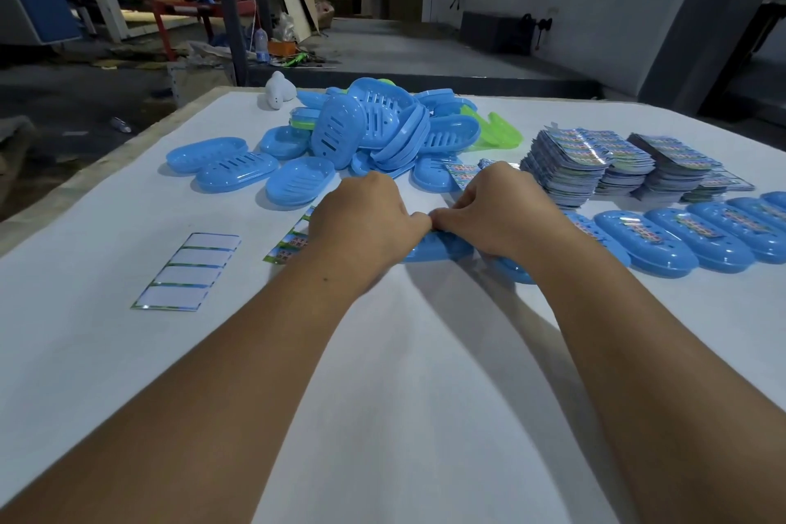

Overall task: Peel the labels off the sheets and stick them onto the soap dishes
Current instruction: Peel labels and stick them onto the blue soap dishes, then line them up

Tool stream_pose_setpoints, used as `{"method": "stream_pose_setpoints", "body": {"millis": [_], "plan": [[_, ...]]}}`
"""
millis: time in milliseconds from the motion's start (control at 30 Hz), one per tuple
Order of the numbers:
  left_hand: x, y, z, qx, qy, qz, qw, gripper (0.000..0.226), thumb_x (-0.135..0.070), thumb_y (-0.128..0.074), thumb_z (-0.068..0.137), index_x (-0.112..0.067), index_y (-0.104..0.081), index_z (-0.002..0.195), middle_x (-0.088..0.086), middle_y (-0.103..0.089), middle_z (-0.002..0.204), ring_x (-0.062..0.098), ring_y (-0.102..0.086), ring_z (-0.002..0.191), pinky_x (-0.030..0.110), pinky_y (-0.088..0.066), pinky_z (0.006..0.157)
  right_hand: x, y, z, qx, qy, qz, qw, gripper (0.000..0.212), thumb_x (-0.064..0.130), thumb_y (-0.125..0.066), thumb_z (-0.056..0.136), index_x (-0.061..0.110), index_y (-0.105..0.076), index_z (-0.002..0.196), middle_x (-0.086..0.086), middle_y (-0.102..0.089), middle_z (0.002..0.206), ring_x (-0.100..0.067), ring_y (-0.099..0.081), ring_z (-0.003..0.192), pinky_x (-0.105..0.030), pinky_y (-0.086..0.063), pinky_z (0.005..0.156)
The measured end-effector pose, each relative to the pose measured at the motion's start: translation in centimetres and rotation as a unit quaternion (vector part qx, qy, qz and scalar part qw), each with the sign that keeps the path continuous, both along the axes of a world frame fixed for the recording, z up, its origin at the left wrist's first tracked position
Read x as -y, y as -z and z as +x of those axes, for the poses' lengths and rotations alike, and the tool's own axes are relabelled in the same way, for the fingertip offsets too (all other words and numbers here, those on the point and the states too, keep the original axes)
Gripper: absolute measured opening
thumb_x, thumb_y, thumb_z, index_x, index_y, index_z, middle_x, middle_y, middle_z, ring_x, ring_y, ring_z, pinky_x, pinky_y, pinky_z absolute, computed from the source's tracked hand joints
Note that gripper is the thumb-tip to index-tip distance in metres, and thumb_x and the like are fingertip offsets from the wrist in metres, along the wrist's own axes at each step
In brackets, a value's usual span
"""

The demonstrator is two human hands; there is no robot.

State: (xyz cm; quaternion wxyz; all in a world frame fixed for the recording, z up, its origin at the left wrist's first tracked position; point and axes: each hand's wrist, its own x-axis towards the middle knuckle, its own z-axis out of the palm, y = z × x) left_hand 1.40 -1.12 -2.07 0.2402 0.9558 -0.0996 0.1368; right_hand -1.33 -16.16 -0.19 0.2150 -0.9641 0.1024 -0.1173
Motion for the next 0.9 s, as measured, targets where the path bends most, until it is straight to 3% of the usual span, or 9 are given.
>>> {"method": "stream_pose_setpoints", "body": {"millis": [100, 200, 267, 400, 533, 667, 800, 900], "plan": [[-0.1, 0.1, 0.1, 0.013, 0.003, 0.019, 1.000, 0.034, -0.052, -0.065, 0.078, -0.019, -0.066, 0.083, 0.001, -0.067, 0.085, 0.026, -0.062, 0.085, 0.037, -0.054, 0.073, -0.1, -0.1, -0.2, -0.005, -0.003, -0.005, 1.000, 0.038, 0.044, -0.073, 0.080, 0.007, -0.072, 0.075, -0.004, -0.063, 0.051, -0.021, -0.063, 0.059, -0.031, -0.056, 0.064], [-0.2, 0.1, 0.3, 0.003, -0.004, 0.024, 1.000, 0.038, -0.055, -0.064, 0.078, -0.019, -0.065, 0.089, 0.002, -0.067, 0.091, 0.027, -0.062, 0.089, 0.039, -0.054, 0.078, -0.2, -0.1, -0.2, -0.007, -0.005, -0.013, 1.000, 0.037, 0.046, -0.073, 0.080, 0.009, -0.074, 0.078, -0.008, -0.068, 0.058, -0.025, -0.070, 0.066, -0.036, -0.059, 0.076], [-0.3, 0.1, 0.3, 0.000, -0.005, 0.029, 1.000, 0.038, -0.056, -0.063, 0.078, -0.020, -0.065, 0.089, 0.001, -0.067, 0.094, 0.028, -0.062, 0.091, 0.038, -0.054, 0.079, 0.0, -0.1, -0.1, -0.002, -0.007, -0.013, 1.000, 0.037, 0.047, -0.074, 0.080, 0.010, -0.075, 0.077, -0.009, -0.070, 0.057, -0.024, -0.071, 0.063, -0.033, -0.059, 0.073], [-0.3, 0.2, 0.4, -0.005, -0.002, 0.019, 1.000, 0.037, -0.056, -0.065, 0.078, -0.019, -0.059, 0.079, -0.001, -0.064, 0.088, 0.026, -0.061, 0.088, 0.034, -0.048, 0.072, 0.2, 0.2, 0.0, 0.002, -0.006, 0.024, 1.000, 0.041, 0.048, -0.078, 0.078, 0.009, -0.067, 0.086, -0.006, -0.069, 0.052, -0.017, -0.065, 0.038, -0.019, -0.046, 0.048], [-0.5, 0.4, 0.7, -0.016, 0.007, -0.001, 1.000, 0.034, -0.057, -0.067, 0.079, -0.028, -0.050, 0.076, -0.004, -0.063, 0.093, 0.023, -0.059, 0.090, 0.033, -0.043, 0.072, 0.4, 0.4, 0.2, 0.005, -0.011, 0.024, 1.000, 0.034, 0.051, -0.080, 0.077, 0.023, -0.061, 0.080, 0.006, -0.061, 0.049, -0.013, -0.060, 0.034, -0.020, -0.043, 0.047], [-0.6, 0.8, 1.0, -0.027, 0.019, -0.026, 0.999, 0.034, -0.056, -0.069, 0.078, -0.028, -0.051, 0.078, -0.010, -0.057, 0.086, 0.019, -0.058, 0.088, 0.032, -0.042, 0.071, 0.4, 0.5, 0.3, 0.030, -0.037, -0.009, 0.999, 0.030, 0.049, -0.080, 0.078, 0.026, -0.065, 0.090, 0.011, -0.062, 0.079, -0.014, -0.060, 0.075, -0.029, -0.043, 0.065], [-0.9, 0.9, 1.5, -0.042, 0.035, -0.087, 0.995, 0.028, -0.050, -0.071, 0.076, -0.030, -0.054, 0.083, -0.010, -0.060, 0.083, 0.016, -0.061, 0.083, 0.035, -0.051, 0.076, -0.1, 0.6, 0.0, 0.073, -0.111, 0.020, 0.991, 0.021, 0.036, -0.077, 0.083, 0.032, -0.069, 0.101, 0.017, -0.064, 0.094, -0.008, -0.057, 0.093, -0.023, -0.036, 0.075], [-1.4, 0.9, 1.7, -0.023, 0.023, -0.157, 0.987, 0.017, -0.042, -0.065, 0.081, -0.031, -0.055, 0.090, -0.004, -0.064, 0.082, 0.020, -0.063, 0.081, 0.040, -0.055, 0.076, -0.5, 0.6, -0.4, 0.020, -0.186, 0.040, 0.982, 0.048, 0.036, -0.072, 0.080, 0.037, -0.065, 0.127, 0.017, -0.065, 0.122, -0.002, -0.057, 0.107, -0.022, -0.041, 0.089]]}}
